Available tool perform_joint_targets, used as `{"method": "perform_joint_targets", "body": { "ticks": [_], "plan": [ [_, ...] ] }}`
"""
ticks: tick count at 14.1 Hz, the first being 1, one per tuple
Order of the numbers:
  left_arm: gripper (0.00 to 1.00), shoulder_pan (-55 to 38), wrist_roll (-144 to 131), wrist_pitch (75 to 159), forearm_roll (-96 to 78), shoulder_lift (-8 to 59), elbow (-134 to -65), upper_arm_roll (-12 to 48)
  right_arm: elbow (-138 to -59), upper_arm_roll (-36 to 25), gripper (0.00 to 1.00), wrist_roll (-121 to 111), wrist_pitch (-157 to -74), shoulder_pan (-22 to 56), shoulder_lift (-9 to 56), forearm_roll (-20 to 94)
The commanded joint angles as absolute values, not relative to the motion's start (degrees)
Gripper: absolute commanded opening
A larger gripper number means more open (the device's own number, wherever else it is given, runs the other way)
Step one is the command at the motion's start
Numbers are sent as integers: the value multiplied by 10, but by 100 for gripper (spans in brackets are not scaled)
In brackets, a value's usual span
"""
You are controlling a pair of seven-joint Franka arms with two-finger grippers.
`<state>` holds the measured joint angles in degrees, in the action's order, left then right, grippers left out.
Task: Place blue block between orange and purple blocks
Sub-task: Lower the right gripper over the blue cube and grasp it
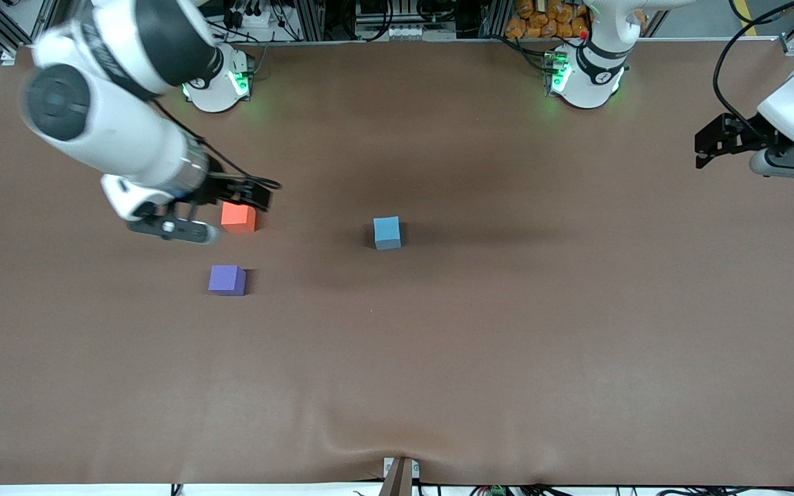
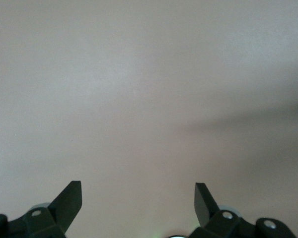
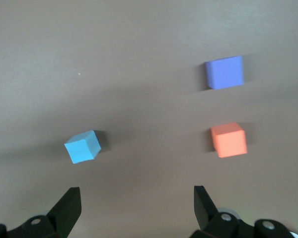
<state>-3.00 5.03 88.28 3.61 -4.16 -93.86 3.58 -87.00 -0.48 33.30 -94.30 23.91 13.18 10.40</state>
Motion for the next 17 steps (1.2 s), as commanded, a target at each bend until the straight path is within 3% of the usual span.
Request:
{"method": "perform_joint_targets", "body": {
  "ticks": [1, 9, 17],
  "plan": [
    [100, -52, 26, 867, 31, -36, -924, 28, -869, -11, 100, 348, -955, 267, 150, 114],
    [100, -65, -35, 845, 18, -40, -925, 28, -869, -11, 100, 385, -1104, 339, 246, 113],
    [100, -58, -64, 840, -6, -39, -925, 18, -869, -11, 100, 417, -1147, 404, 325, 112]
  ]
}}
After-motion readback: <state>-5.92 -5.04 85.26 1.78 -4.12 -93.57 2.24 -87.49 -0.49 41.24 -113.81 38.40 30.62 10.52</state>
